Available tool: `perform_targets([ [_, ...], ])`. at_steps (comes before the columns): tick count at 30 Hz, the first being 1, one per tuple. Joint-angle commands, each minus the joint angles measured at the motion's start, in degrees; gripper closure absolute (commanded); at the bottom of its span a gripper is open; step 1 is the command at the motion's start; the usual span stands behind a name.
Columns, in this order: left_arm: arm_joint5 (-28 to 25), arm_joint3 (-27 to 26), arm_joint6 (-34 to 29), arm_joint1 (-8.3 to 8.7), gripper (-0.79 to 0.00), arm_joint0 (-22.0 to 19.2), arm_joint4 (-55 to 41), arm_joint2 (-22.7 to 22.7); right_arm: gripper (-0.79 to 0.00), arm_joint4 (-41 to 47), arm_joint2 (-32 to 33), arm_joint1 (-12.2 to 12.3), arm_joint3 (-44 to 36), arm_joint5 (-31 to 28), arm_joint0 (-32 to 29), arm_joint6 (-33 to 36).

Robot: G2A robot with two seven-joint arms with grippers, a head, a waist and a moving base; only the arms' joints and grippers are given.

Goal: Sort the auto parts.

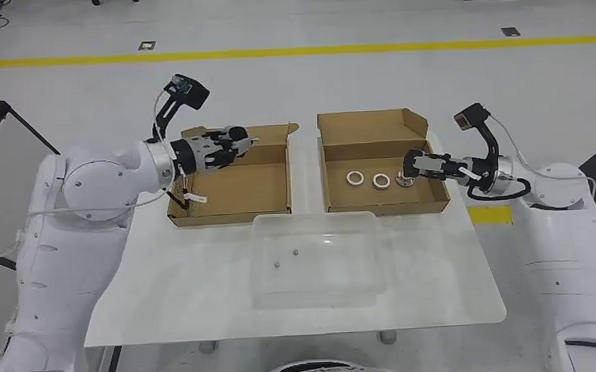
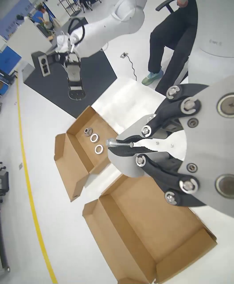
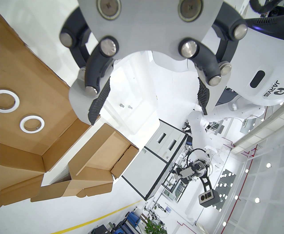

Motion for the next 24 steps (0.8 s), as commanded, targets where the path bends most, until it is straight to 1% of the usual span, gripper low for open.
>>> perform_targets([
  [1,0.24,1.62,-1.93,-0.11,0.000,-1.81,1.67,2.11,-0.785,0.00,0.00,0.00,0.00,0.00,0.00,0.00],
  [3,0.04,3.21,-3.83,-0.23,0.000,-3.73,4.33,4.45,-0.785,0.00,0.00,0.00,0.00,0.00,0.00,0.00],
  [11,-0.24,10.78,-6.93,-1.48,0.000,-10.93,10.22,13.35,-0.785,0.00,0.00,0.00,0.00,0.00,0.00,0.00],
  [20,0.13,21.10,-8.02,-3.89,0.000,-17.50,11.31,22.63,-0.785,0.00,0.00,0.00,0.00,0.00,0.00,0.00],
  [24,0.35,25.96,-8.03,-5.29,0.000,-20.33,11.56,26.57,-0.785,0.00,0.00,0.00,0.00,0.00,0.00,0.00],
])
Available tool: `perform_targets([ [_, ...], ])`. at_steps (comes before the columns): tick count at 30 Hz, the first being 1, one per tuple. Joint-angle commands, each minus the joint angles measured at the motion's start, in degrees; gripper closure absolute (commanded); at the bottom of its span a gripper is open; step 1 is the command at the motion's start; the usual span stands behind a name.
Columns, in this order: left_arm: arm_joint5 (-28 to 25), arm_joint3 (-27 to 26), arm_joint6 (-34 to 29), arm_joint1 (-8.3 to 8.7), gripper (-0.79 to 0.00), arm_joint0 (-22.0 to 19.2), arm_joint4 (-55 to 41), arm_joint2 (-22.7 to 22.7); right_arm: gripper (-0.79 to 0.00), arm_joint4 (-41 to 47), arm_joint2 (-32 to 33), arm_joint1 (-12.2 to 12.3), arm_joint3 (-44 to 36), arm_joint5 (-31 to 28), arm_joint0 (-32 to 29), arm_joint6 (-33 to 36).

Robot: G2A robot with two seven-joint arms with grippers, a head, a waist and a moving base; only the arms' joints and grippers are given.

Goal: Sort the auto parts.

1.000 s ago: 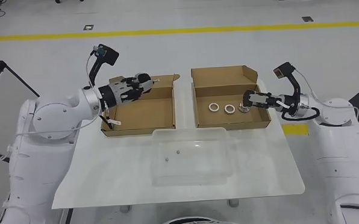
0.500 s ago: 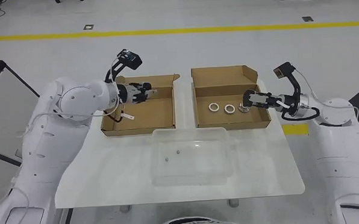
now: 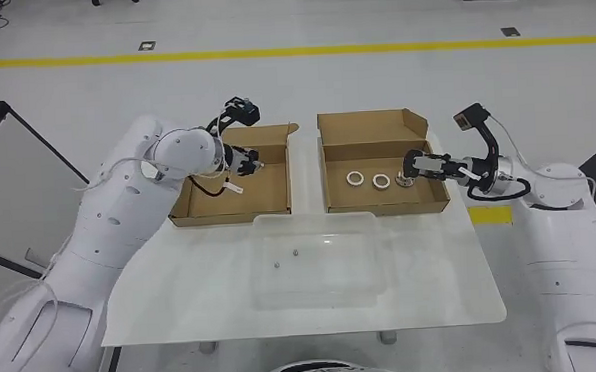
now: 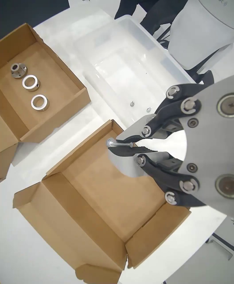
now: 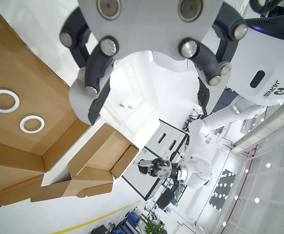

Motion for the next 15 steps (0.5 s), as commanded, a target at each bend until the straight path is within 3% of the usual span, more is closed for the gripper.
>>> perform_targets([
  [1,0.10,2.52,0.32,-0.71,0.000,-1.36,-0.20,1.81,-0.785,0.00,0.00,0.00,0.00,0.00,0.00,0.00],
  [8,-0.41,11.11,1.09,-3.38,0.000,-5.45,-0.20,7.60,-0.785,0.00,0.00,0.00,0.00,0.00,0.00,0.00],
  [15,-0.69,11.71,1.34,-3.63,0.000,-5.79,-0.03,8.09,-0.785,0.00,0.00,0.00,0.00,0.00,0.00,0.00],
])
